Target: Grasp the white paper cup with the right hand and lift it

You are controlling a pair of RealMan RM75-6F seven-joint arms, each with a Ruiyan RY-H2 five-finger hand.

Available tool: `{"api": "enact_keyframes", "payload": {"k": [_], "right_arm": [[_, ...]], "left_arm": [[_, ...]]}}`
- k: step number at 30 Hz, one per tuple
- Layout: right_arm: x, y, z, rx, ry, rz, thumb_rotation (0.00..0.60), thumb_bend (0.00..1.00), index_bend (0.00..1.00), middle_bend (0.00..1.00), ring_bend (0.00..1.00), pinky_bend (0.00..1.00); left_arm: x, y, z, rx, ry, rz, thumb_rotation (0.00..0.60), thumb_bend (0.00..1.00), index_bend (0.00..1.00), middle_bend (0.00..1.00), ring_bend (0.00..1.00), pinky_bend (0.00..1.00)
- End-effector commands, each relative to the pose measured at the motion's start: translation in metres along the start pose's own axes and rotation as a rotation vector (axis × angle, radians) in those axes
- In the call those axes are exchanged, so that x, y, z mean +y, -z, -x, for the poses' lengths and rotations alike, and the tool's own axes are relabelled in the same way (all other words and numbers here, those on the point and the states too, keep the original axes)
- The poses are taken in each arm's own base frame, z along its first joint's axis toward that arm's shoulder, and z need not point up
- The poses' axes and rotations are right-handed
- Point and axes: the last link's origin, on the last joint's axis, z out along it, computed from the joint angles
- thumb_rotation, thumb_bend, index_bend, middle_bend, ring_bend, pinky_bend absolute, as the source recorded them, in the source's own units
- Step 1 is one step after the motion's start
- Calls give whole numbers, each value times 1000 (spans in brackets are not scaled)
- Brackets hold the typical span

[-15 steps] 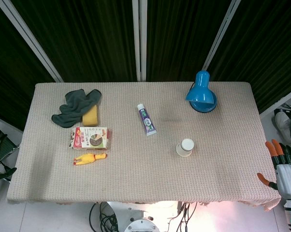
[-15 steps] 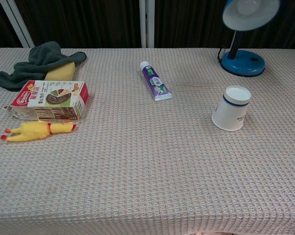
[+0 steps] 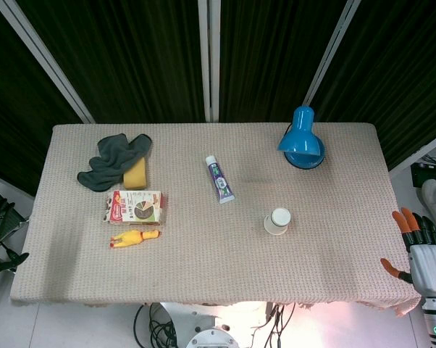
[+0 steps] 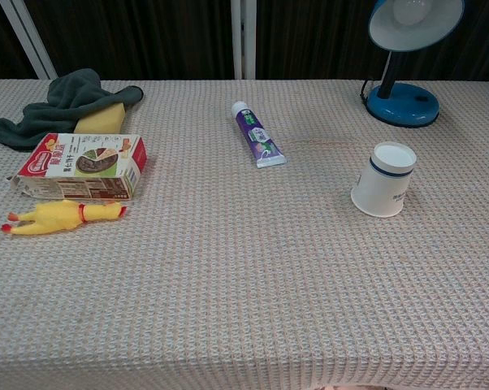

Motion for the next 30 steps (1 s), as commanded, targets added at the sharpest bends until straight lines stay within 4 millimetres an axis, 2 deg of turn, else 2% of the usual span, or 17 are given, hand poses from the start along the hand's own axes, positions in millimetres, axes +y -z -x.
{"api": "enact_keyframes", "payload": {"k": [1, 5, 8, 11, 16, 19, 24, 30], "right_arm": [[-2, -2, 0, -8, 7, -5, 600, 88, 0, 0, 0, 0], [-7, -11, 0, -21, 22, -23, 600, 89, 0, 0, 0, 0], [-19, -25, -4, -44, 54, -63, 600, 88, 0, 0, 0, 0], [-45, -44, -11, -81, 97, -141, 600, 88, 0, 0, 0, 0], [-103, -84, -15, -170, 213, -300, 600, 89, 0, 2, 0, 0], [-139, -105, -6, -263, 217, -370, 600, 92, 0, 9, 0, 0], [-174, -126, 14, -325, 242, -421, 600, 96, 0, 11, 0, 0], [-195, -138, 34, -374, 301, -412, 600, 97, 0, 11, 0, 0]], "left_arm": [[1, 0, -2, 8, 6, 3, 600, 97, 0, 0, 0, 50], [2, 0, -3, 5, 11, 14, 600, 97, 0, 0, 0, 50], [3, -1, -2, -4, 5, 24, 600, 97, 0, 0, 0, 50], [3, -1, 2, -17, 0, 15, 600, 97, 0, 0, 0, 50], [2, -3, 5, -40, -2, 0, 600, 97, 0, 0, 0, 52], [0, -3, 5, -34, -7, 3, 600, 98, 0, 0, 0, 51], [-7, -1, 9, -44, 1, -13, 600, 99, 0, 0, 0, 51], [-11, 1, 12, -52, 12, -19, 600, 98, 0, 0, 0, 51]]}}
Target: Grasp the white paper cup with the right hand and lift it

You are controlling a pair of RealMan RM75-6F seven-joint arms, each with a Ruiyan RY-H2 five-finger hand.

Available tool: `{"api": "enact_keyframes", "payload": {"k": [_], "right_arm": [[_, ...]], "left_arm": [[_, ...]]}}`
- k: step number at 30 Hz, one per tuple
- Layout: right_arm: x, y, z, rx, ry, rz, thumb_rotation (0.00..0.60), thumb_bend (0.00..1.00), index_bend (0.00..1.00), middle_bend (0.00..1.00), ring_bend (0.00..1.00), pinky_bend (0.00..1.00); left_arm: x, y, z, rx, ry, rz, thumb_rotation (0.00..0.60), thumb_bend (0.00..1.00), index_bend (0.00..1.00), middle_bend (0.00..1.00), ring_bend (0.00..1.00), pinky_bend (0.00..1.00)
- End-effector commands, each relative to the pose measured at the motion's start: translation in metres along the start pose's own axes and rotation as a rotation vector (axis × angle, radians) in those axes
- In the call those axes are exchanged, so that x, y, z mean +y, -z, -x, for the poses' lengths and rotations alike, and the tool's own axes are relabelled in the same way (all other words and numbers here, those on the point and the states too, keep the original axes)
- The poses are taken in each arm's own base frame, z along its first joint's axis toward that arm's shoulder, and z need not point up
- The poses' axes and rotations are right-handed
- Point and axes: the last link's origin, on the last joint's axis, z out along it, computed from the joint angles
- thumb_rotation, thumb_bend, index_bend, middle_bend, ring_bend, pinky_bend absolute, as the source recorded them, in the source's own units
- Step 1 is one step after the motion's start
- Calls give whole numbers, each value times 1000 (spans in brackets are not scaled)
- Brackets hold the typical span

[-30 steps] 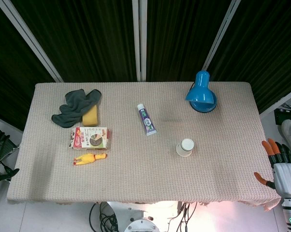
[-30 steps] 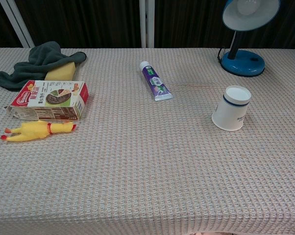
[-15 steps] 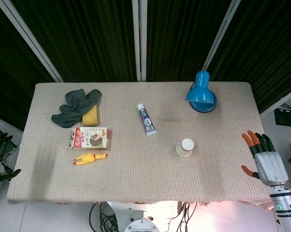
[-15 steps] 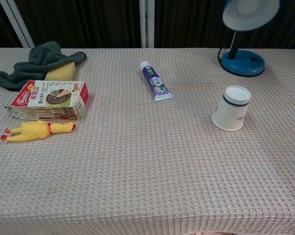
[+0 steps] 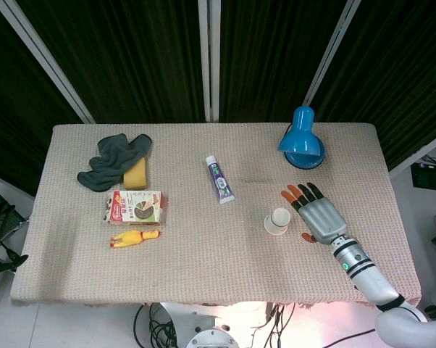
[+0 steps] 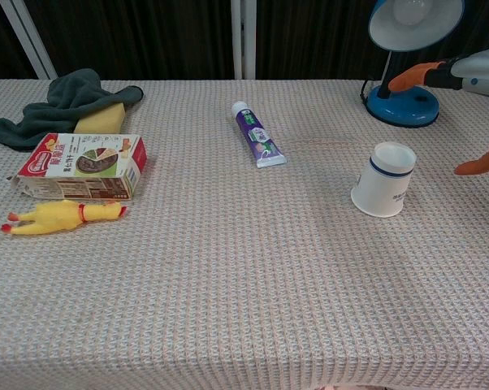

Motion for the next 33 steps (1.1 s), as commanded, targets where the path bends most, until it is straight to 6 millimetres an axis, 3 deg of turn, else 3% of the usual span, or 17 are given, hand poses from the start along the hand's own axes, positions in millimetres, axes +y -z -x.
{"api": "enact_keyframes", "payload": {"k": [1, 17, 25, 33], "right_arm": [[-20, -22, 3, -38, 28, -19, 600, 97, 0, 12, 0, 0], [-30, -50, 17, -84, 56, 12, 600, 130, 25, 85, 0, 0], [-32, -54, 19, -73, 69, 18, 600, 146, 316, 89, 0, 0], [-30, -51, 17, -26, 60, 22, 600, 166, 521, 98, 0, 0]], "left_arm": [[-1, 1, 1, -7, 7, -2, 600, 98, 0, 0, 0, 51], [0, -1, 1, -10, 45, 17, 600, 99, 0, 0, 0, 51], [-3, -1, 2, -15, 56, 8, 600, 100, 0, 0, 0, 51], [-4, -1, 3, -25, 60, 4, 600, 100, 0, 0, 0, 51]]}}
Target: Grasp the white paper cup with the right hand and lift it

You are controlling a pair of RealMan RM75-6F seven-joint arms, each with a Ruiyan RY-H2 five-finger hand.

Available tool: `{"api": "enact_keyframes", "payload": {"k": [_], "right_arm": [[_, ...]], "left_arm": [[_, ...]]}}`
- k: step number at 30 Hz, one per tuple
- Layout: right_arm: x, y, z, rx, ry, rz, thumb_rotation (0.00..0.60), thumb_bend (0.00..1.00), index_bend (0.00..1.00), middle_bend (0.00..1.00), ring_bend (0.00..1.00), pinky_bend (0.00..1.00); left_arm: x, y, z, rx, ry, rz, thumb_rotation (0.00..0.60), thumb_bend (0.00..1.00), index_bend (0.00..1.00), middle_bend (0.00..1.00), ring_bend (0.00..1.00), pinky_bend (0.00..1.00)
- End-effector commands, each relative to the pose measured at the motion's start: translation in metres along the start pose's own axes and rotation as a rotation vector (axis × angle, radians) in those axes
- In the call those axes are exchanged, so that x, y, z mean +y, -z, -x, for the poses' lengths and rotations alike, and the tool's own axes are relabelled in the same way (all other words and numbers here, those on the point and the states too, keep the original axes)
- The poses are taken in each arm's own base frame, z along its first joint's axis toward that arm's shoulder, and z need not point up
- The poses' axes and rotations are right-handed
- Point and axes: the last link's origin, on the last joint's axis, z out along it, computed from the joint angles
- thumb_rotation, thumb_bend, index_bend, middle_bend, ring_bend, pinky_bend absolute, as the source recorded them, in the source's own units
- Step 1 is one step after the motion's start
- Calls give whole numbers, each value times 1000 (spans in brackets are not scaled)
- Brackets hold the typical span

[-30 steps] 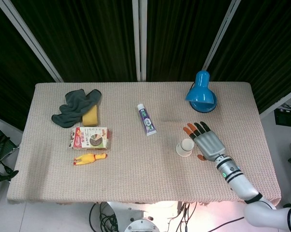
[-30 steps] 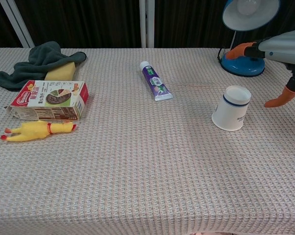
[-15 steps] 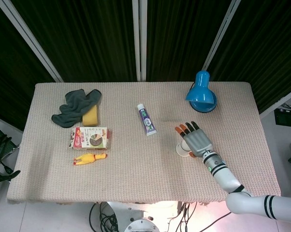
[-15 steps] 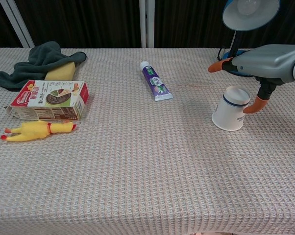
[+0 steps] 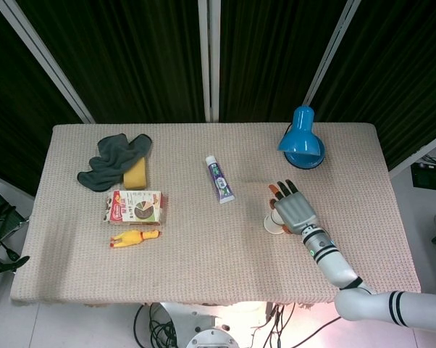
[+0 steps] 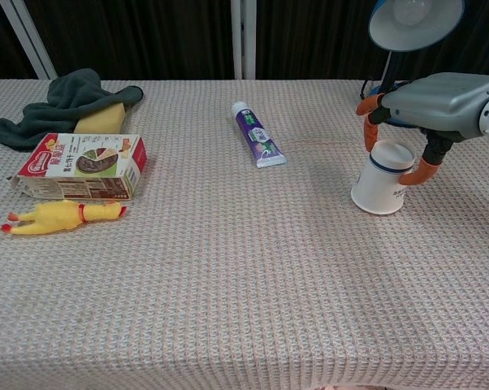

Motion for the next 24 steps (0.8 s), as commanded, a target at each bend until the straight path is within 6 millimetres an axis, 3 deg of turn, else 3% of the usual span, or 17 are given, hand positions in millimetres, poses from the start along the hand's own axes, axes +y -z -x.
{"api": "enact_keyframes", "payload": {"k": [1, 4, 10, 16, 24], "right_arm": [[2, 3, -2, 27, -18, 0, 600, 168, 543, 100, 0, 0], [5, 10, -4, 60, -87, -2, 600, 172, 585, 103, 0, 0], [12, 24, 7, 67, -563, -58, 600, 159, 617, 100, 0, 0], [20, 28, 36, 111, -879, -89, 600, 155, 650, 100, 0, 0], [4, 24, 79, 67, -1167, -110, 600, 156, 667, 102, 0, 0]], "left_arm": [[0, 0, 0, -3, 1, -1, 600, 100, 0, 0, 0, 51], [-1, 0, 1, -8, 1, -4, 600, 100, 0, 0, 0, 51], [-1, -2, 3, -15, 1, -5, 600, 100, 0, 0, 0, 51], [0, -5, 6, -28, -1, -3, 600, 100, 0, 0, 0, 51], [0, -10, 8, -32, 9, 1, 600, 100, 0, 0, 0, 51]]}}
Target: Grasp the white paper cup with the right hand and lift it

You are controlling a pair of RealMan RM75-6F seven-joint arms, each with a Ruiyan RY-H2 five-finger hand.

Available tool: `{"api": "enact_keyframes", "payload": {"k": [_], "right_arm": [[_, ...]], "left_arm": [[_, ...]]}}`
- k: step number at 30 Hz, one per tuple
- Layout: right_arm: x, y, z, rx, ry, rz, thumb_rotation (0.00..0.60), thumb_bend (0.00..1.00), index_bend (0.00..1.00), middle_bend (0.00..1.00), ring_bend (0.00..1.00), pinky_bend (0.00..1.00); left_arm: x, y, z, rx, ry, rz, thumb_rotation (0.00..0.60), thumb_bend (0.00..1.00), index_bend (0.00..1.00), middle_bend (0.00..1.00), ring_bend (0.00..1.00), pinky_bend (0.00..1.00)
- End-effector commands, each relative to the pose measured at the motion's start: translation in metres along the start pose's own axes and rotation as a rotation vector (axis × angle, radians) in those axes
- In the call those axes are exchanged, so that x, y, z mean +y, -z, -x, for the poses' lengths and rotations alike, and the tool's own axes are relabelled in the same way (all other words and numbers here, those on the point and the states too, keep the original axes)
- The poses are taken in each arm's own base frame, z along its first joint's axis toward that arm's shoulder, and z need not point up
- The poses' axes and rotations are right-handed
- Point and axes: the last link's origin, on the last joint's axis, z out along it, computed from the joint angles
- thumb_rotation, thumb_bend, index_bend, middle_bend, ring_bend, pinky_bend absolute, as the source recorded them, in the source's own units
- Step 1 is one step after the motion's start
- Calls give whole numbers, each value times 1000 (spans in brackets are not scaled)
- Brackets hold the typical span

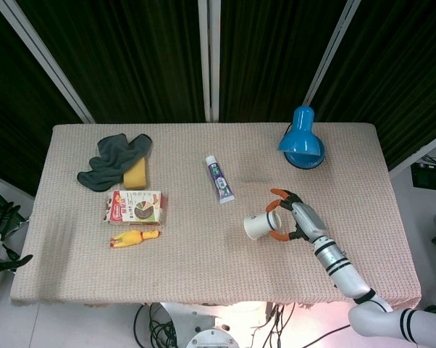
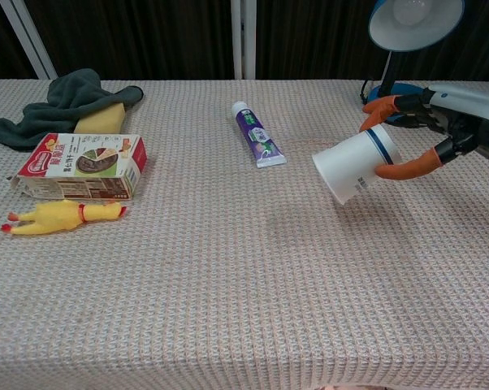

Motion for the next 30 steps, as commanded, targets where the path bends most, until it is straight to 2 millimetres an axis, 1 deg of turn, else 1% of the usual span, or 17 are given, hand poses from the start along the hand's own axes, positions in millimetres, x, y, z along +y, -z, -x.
{"api": "enact_keyframes", "payload": {"k": [1, 5, 9, 10, 11, 13, 15, 16, 18, 22, 25, 28, 30], "right_arm": [[25, 6, 30, -18, -155, -4, 600, 155, 667, 102, 0, 0], [33, 7, 39, -26, -170, -5, 600, 155, 669, 102, 0, 0], [38, 10, 38, -15, -148, -15, 600, 154, 670, 102, 0, 0], [39, 11, 37, -15, -144, -19, 600, 149, 649, 100, 0, 0], [40, 12, 36, -19, -135, -22, 600, 143, 602, 95, 0, 0], [42, 15, 31, -32, -108, -20, 600, 125, 421, 75, 0, 0], [44, 18, 25, -39, -64, -16, 600, 96, 158, 42, 0, 0], [45, 20, 22, -42, -41, -13, 600, 80, 73, 28, 0, 0], [47, 23, 16, -42, 16, -8, 600, 60, 5, 10, 0, 0], [49, 31, 2, -40, 142, 3, 600, 48, 0, 0, 0, 0], [45, 36, -9, -30, 227, 5, 600, 48, 0, 0, 0, 0], [33, 40, -20, -27, 320, -7, 600, 47, 0, 0, 0, 0], [20, 40, -25, -36, 399, -17, 600, 46, 0, 0, 0, 0]], "left_arm": [[0, -1, 1, -3, 2, 3, 600, 100, 0, 0, 0, 51], [-2, 0, 2, -7, 0, 2, 600, 99, 0, 0, 0, 51], [-4, 2, 1, -6, 2, -2, 600, 100, 0, 0, 0, 51], [-4, 2, 1, -5, 2, -1, 600, 100, 0, 0, 0, 51], [-3, 2, 1, -5, 2, 0, 600, 100, 0, 0, 0, 51], [-3, 0, 1, -5, 0, 4, 600, 100, 0, 0, 0, 51], [-2, -1, 2, -7, -2, 6, 600, 100, 0, 0, 0, 51], [-1, -1, 2, -9, -2, 7, 600, 100, 0, 0, 0, 51], [-1, -2, 3, -12, -3, 6, 600, 100, 0, 0, 0, 51], [-1, -2, 3, -14, -4, 2, 600, 100, 0, 0, 0, 51], [-1, -1, 3, -12, -3, -2, 600, 100, 0, 0, 0, 51], [-1, -1, 3, -12, -2, -3, 600, 100, 0, 0, 0, 51], [-1, -1, 3, -11, -1, -3, 600, 100, 0, 0, 0, 51]]}}
